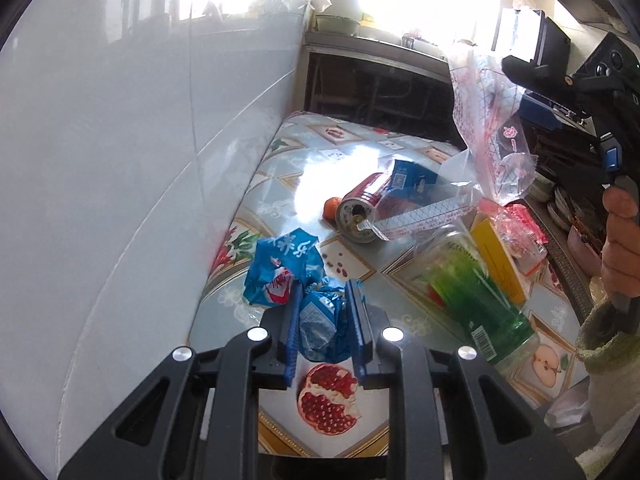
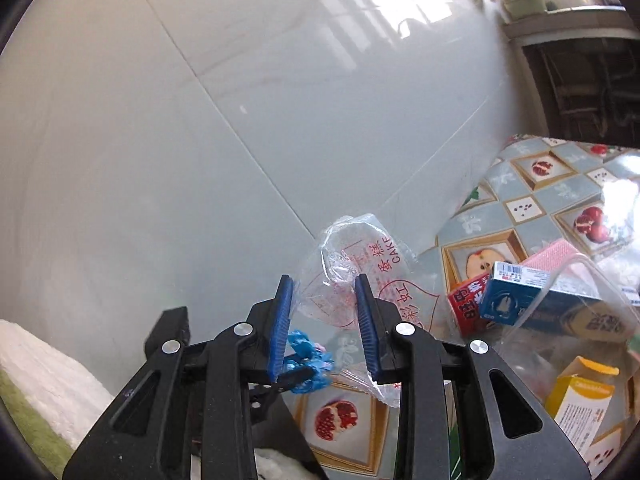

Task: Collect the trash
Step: 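Lift the blue wrappers with the left tool while the right tool grasps the clear plastic bag, then carry both items to the blue wastebasket and open both tools over it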

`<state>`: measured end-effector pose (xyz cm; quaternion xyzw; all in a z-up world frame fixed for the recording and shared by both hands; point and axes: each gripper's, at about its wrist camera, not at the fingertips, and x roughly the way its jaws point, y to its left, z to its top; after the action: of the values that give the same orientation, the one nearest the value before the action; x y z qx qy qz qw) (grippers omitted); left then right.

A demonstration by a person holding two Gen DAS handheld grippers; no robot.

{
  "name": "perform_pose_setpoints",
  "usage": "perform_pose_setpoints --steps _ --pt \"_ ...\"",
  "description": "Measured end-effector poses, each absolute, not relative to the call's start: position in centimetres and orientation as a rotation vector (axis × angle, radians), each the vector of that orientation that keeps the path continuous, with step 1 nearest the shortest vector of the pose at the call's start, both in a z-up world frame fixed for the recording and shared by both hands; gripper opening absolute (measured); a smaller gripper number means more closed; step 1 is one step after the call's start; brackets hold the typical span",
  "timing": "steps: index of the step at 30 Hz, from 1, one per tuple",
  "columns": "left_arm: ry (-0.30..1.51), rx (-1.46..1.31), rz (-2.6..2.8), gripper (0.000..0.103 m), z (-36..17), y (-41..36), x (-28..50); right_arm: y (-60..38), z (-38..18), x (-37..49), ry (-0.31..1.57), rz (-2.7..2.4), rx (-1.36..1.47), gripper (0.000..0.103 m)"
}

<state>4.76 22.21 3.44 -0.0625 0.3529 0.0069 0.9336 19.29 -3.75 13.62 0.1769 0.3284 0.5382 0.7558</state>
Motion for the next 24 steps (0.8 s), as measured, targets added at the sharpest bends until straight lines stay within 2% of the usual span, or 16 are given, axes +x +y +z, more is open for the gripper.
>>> perform_pose_setpoints --steps 8,17,24 --pt "0.614 -0.071 -0.14 0.02 6.9 17.8 7.1 -10.1 14.7 14.5 0.617 1.074 0.489 0.029" --pt "0.61 0.01 -0.324 0.02 8.9 11.6 11.2 -20.0 15.2 10.1 0.474 0.839 0.566 0.029" --pt "0.605 0.107 -0.527 0.02 11.2 3.9 13.9 -27.3 14.2 7.4 0.394 0.571 0.599 0.029"
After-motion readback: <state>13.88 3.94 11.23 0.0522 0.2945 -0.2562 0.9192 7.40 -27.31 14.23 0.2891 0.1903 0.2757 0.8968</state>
